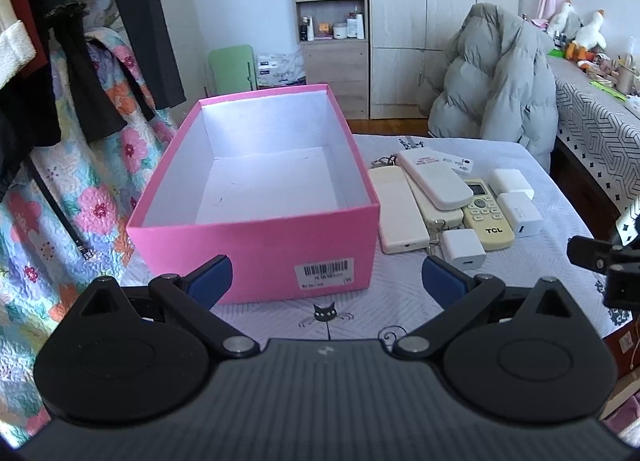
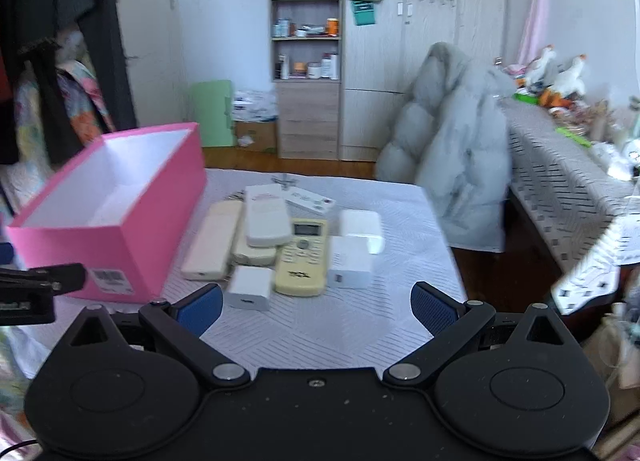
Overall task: Organize rigid objects
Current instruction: 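Clamp the pink box wall with the left tool while the right tool approaches the remotes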
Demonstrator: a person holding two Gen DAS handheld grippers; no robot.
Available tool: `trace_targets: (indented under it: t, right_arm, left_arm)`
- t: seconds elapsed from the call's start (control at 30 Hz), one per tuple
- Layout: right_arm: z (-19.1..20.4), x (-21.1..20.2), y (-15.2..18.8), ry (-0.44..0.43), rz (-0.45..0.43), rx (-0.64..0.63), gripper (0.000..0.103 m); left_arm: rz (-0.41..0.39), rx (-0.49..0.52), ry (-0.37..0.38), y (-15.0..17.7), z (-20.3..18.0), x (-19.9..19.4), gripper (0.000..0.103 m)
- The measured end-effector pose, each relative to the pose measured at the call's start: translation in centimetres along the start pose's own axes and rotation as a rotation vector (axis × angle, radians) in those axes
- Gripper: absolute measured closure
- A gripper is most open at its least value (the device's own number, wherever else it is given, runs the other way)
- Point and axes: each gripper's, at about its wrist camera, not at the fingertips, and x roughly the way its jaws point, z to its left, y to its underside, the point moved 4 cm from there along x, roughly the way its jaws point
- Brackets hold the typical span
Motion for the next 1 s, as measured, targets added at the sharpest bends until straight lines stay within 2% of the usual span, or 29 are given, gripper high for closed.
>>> trace_targets:
  t: [0.17,0.27,0.3,0.4,0.57,0.77,0.83,1.0]
  right_arm:
    - [0.2,0.1,-1.6,-0.182,-0.064,-0.017,0.001]
    - [0.6,0.8,-2.6,-0.212,-0.12,-0.053,0.001]
    - [0.6,1.3,-3.0,-0.215,-0.126,-0.06,0.001]
    - [0.4,3.3,-3.6,-0.223,-0.111,-0.059,0.002]
    - [0.1,6.3,-4.2,-0.264,-0.032,-0.047,0.003]
    - [0.8,8.6,-5.1,-0.279,0.0,-0.053,0.003]
    - [1.1,9.2,-5.3,-0.285,0.006,-0.063,0.003]
    - [1.9,10.7,-6.0,-0.3,0.033,-0.064,0.005]
  left_arm:
    - [-0.009,0.026,-0.027,-2.5,3.0,-0.2,0.002]
    - [-0.045,0.05,-0.076,-4.2,5.5,-0.3,0.002]
    - [-0.069,0.066,-0.113,-4.7,6.4,-0.3,0.002]
    - [-0.106,0.075,-0.196,-5.9,8.8,0.5,0.001]
    - [-0.041,0.04,-0.235,-7.3,12.5,3.7,0.004]
    - [0.011,0.015,-0.237,-8.4,14.9,7.5,0.018]
    - [0.035,0.011,-0.25,-8.7,15.5,9.3,0.03]
    - [0.091,-0.001,-0.208,-8.9,15.9,13.0,0.039]
